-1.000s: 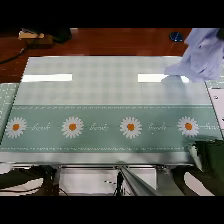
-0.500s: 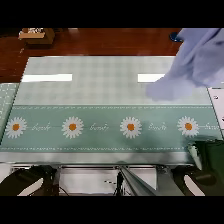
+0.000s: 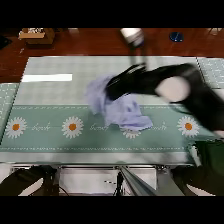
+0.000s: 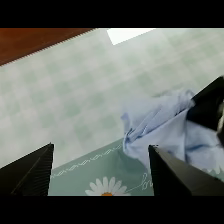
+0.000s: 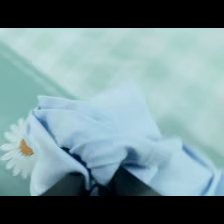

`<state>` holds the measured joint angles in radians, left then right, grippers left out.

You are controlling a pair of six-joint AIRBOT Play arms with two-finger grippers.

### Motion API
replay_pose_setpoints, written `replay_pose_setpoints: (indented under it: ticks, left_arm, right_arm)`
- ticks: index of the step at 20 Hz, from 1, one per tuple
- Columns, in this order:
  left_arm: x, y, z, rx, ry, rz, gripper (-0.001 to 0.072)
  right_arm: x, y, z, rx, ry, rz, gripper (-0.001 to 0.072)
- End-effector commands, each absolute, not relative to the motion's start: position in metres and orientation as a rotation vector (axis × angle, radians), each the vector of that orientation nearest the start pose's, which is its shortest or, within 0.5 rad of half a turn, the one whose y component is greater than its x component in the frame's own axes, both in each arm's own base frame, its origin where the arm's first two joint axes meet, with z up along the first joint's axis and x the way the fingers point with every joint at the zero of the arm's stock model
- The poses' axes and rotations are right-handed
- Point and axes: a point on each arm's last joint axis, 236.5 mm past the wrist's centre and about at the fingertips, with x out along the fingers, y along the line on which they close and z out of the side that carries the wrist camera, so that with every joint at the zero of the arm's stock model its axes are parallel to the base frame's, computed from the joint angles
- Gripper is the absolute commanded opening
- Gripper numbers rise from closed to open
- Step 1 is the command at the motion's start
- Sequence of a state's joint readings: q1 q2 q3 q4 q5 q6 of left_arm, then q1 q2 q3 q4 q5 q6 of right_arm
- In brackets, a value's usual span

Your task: Fold the shirts.

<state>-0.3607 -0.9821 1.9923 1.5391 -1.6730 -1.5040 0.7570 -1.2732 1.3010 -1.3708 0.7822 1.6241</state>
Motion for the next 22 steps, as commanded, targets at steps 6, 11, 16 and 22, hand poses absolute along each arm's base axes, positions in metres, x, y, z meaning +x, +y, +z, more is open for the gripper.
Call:
replay_pose_setpoints:
  ticks: [6, 11, 16, 22]
  left_arm:
    - [0.271, -0.095, 0.309, 0.223, 0.833, -0.338, 0.072]
    - [0.274, -0.117, 0.144, 0.244, 1.193, -0.403, 0.0709]
    - [0.22, -0.126, -0.01, 0.094, 1.492, -0.454, 0.0594]
    - [0.214, -0.128, -0.036, -0.211, 1.509, -0.486, 0.0603]
  right_arm:
    - [0.391, 0.265, 0.092, -0.088, 0.888, 0.49, 0.0487]
    - [0.399, 0.053, 0.132, -0.282, 0.939, 0.065, 0.0487]
    - [0.372, -0.021, 0.072, 0.005, 1.129, 0.009, 0.0487]
    - [0.316, -0.006, -0.021, 0.174, 1.328, 0.132, 0.0487]
